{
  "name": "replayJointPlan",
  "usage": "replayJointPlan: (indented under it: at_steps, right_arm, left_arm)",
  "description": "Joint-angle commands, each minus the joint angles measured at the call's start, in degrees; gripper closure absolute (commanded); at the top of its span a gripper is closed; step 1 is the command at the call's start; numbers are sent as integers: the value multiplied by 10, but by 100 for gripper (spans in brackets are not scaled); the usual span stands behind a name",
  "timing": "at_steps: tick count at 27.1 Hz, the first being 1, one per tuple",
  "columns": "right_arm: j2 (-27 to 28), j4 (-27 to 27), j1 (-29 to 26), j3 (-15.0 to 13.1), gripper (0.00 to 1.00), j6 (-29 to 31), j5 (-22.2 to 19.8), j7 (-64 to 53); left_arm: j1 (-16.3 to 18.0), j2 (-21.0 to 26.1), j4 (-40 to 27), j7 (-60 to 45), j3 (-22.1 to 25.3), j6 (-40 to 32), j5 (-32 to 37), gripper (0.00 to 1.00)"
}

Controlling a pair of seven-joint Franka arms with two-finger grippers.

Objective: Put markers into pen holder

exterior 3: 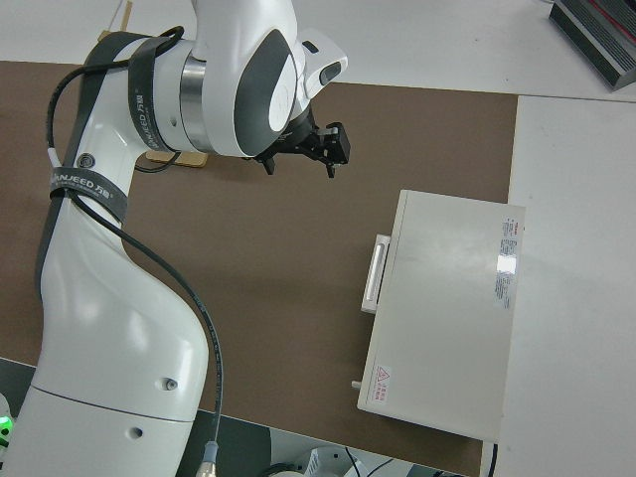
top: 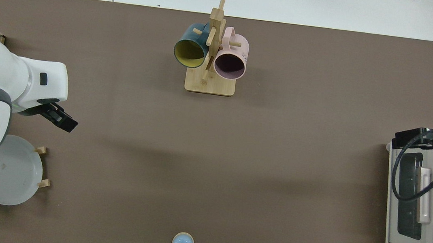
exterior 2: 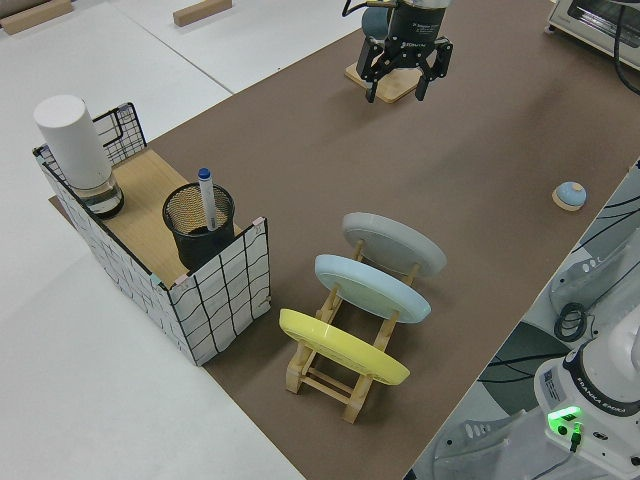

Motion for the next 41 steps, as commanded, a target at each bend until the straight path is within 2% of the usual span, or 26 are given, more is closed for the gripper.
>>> replayJointPlan:
  at_steps: [1, 6, 9, 11, 16, 22, 26, 41]
  right_arm:
    - [-11, -14, -3, 3, 0, 4, -2, 12]
    - [-12, -14, -1, 5, 0, -5, 0, 11]
    - [-12, -14, -7, 2, 0, -18, -9, 12]
    - [-12, -13, -15, -2, 0, -13, -9, 12]
    - [-11, -11, -27, -1, 0, -8, -3, 12]
    - [-11, -11, -21, 6, 0, -8, 0, 12]
    - [-11, -11, -21, 6, 0, -8, 0, 12]
    - [-11, -11, -22, 5, 0, -8, 0, 12]
  left_arm:
    - [64, -10, 0, -40, -44, -9, -50, 0]
    - [69, 1, 42, -42, -39, -21, -84, 0]
    - [71, 39, 101, -44, -32, -28, -95, 0]
    - [70, 47, 125, -56, -28, -41, -95, 0]
    - [65, 31, 129, -186, -28, -73, -88, 0]
    - [66, -8, 122, -204, -27, -115, -76, 0]
    - [61, -31, 93, -205, -11, -104, -63, 0]
    - [50, -30, 95, -183, -8, -101, -55, 0]
